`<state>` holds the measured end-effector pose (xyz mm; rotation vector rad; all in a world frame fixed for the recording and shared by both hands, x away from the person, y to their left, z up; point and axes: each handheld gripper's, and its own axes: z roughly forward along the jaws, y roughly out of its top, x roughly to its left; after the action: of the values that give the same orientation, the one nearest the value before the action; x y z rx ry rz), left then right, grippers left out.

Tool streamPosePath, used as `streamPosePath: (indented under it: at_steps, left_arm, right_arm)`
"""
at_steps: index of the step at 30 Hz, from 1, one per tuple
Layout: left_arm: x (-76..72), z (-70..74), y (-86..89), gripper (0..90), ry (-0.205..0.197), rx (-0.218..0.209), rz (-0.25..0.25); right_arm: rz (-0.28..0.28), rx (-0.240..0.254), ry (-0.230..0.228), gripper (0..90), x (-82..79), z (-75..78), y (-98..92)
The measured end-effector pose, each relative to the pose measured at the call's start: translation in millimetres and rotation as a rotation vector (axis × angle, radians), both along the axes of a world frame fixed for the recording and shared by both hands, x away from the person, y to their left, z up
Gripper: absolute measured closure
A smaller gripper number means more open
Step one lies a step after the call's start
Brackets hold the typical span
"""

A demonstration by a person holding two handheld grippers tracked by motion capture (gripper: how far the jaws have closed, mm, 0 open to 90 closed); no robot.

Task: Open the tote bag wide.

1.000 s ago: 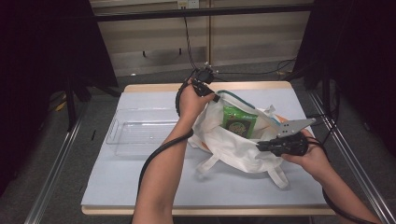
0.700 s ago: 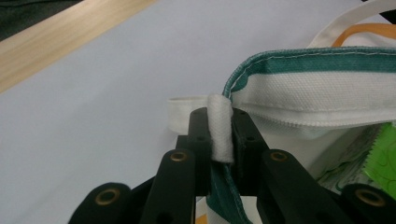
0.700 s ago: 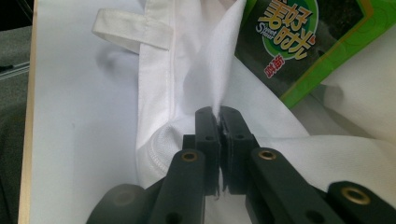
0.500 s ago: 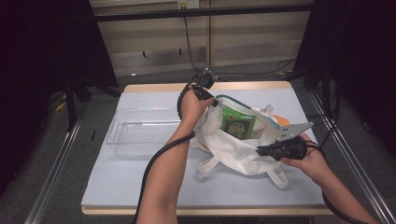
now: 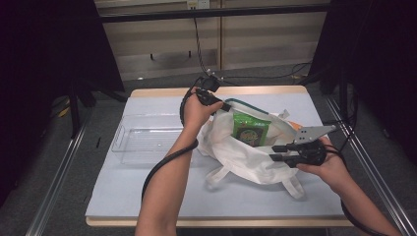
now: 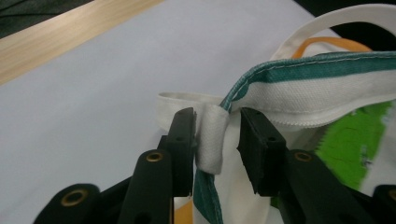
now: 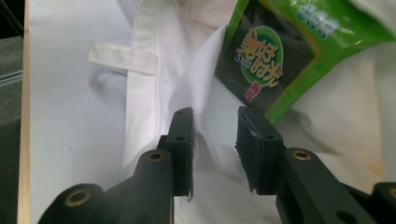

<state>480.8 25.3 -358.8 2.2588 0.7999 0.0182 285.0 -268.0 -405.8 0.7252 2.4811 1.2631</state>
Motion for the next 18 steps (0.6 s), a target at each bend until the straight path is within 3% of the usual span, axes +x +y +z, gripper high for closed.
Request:
streamPosePath:
  at_steps: [3,8,9,15,18]
  left_arm:
    - [-5.8,4.0,1.9,61.4,-0.009,0.001,-0.025]
    - [-13.2,6.7,6.0,59.2,-0.017,-0.035,-0.025]
    - [-13.6,7.6,8.2,58.7,-0.02,-0.02,-0.039]
    - [-21.2,12.3,14.4,56.2,-0.031,-0.068,-0.035]
    - [-25.6,16.2,17.0,56.1,-0.039,-0.046,-0.067]
  right_arm:
    - [-0.014,0.004,-0.009,62.4,-0.2,6.8,0.1]
    - [-0.04,0.007,-0.036,61.5,1.6,17.5,-1.7]
    - [-0.045,0.007,-0.038,61.5,2.4,19.6,-2.4]
    - [-0.071,0.02,-0.046,63.2,8.4,28.3,-5.7]
    - [-0.089,0.017,-0.046,64.8,12.7,31.3,-7.7]
